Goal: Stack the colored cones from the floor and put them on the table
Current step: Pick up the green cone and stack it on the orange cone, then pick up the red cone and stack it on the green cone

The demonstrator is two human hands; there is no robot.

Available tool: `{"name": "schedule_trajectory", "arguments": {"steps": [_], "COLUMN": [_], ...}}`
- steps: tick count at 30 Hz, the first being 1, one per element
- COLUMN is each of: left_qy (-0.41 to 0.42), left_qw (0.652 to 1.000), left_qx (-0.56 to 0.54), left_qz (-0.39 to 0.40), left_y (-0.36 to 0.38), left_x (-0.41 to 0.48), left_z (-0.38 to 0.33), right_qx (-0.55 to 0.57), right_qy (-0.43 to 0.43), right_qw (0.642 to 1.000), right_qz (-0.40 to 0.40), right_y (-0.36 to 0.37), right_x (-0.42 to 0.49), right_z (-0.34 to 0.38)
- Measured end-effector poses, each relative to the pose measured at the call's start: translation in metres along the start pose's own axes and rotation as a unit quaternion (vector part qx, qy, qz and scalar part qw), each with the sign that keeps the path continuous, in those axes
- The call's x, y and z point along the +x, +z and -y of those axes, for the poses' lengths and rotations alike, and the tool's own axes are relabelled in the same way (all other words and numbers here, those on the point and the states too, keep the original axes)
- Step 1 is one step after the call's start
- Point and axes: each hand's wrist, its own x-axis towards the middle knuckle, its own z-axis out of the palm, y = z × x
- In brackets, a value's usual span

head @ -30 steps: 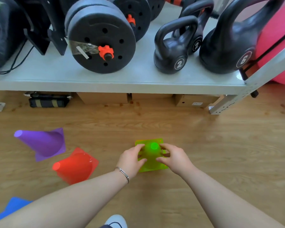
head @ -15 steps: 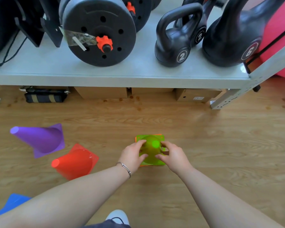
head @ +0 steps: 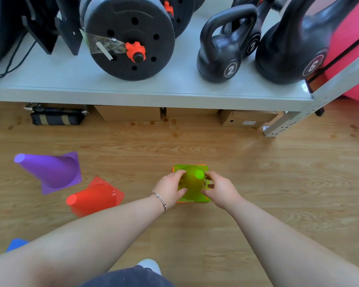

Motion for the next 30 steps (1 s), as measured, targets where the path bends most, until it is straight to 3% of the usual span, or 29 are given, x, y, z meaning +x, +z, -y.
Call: {"name": "schedule_trajectory", "arguments": {"steps": [5, 10, 14, 17, 21, 26, 30], "left_qy": [0.041, 0.033, 0.049, 0.028, -0.017, -0.095, -0.166], "left_qw": [0.984, 0.944, 0.92, 0.914, 0.921, 0.902, 0.88], "left_qx": [0.156, 0.326, 0.389, 0.401, 0.361, 0.338, 0.322], "left_qz": [0.072, -0.018, -0.022, -0.048, -0.145, -0.251, -0.307], "left_y": [0.0, -0.003, -0.017, -0.034, -0.072, -0.129, -0.166], "left_x": [-0.014, -0.027, -0.039, -0.048, -0.062, -0.092, -0.124], "left_z": [0.002, 0.012, 0.02, 0.027, 0.036, 0.058, 0.081], "right_qx": [-0.121, -0.279, -0.295, -0.319, -0.354, -0.366, -0.378], "right_qy": [-0.027, -0.05, -0.038, -0.03, -0.046, -0.151, -0.236], "right_qw": [0.992, 0.957, 0.953, 0.942, 0.916, 0.89, 0.871], "right_qz": [0.006, -0.055, -0.052, -0.098, -0.18, -0.227, -0.209], "right_y": [0.004, 0.011, 0.004, -0.014, -0.055, -0.069, -0.032], "right_x": [-0.002, -0.009, -0.007, -0.001, 0.016, 0.036, 0.035], "right_z": [-0.002, -0.007, -0.006, 0.0, 0.035, 0.119, 0.18]}}
